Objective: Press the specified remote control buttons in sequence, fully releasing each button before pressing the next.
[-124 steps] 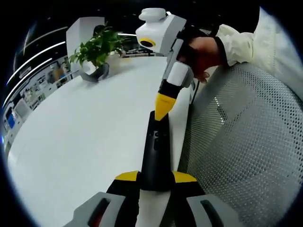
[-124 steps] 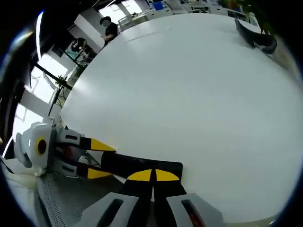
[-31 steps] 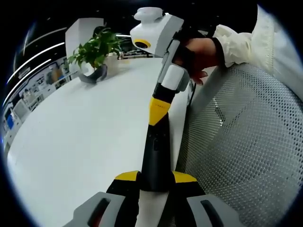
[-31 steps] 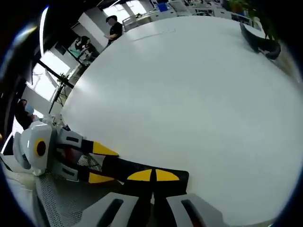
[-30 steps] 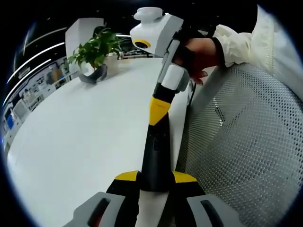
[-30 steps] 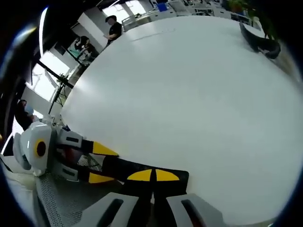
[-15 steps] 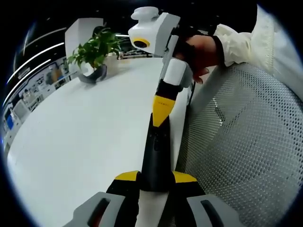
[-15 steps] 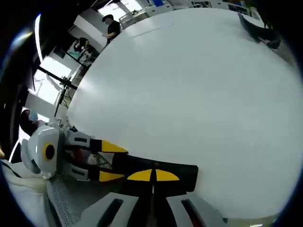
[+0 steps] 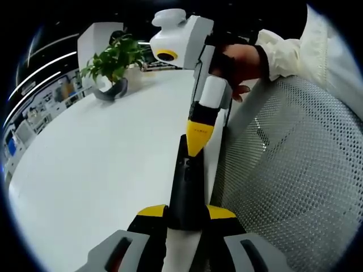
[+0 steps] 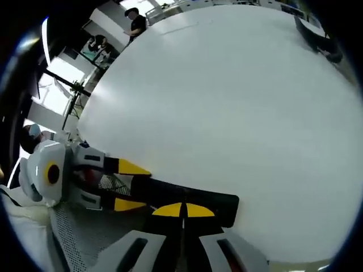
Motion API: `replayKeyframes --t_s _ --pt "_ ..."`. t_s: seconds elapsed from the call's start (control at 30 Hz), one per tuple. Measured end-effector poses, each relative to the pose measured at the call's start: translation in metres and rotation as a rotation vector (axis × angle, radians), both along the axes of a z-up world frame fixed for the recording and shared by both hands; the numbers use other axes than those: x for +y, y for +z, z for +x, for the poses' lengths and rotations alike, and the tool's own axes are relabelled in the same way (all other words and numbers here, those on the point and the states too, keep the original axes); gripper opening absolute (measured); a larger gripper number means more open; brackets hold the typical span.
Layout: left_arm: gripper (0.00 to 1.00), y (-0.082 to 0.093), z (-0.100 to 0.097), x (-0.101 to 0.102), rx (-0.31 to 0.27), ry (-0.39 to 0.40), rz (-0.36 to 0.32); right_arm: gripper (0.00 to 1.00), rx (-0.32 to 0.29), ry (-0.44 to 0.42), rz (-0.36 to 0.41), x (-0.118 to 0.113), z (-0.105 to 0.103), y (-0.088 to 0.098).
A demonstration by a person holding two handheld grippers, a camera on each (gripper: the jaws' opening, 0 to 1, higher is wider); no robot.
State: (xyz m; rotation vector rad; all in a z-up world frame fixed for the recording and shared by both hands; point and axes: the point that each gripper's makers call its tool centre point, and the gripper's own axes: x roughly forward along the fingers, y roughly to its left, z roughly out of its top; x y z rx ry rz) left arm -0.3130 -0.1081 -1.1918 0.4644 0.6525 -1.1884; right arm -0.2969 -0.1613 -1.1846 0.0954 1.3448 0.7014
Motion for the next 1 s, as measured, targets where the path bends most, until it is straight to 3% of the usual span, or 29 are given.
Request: replayKeyframes --t_s 0.33,1.0 --pt "0.25 0.0 -0.0001 -0.0001 0.0 0.0 -0.003 0.0 0.037 -0.065 0.024 -0.0005 0.0009 0.0002" --pt "0.25 0.0 0.0004 -0.0005 0.002 0.002 -0.003 0.0 0.003 -0.038 0.02 0.0001 0.0017 0.001"
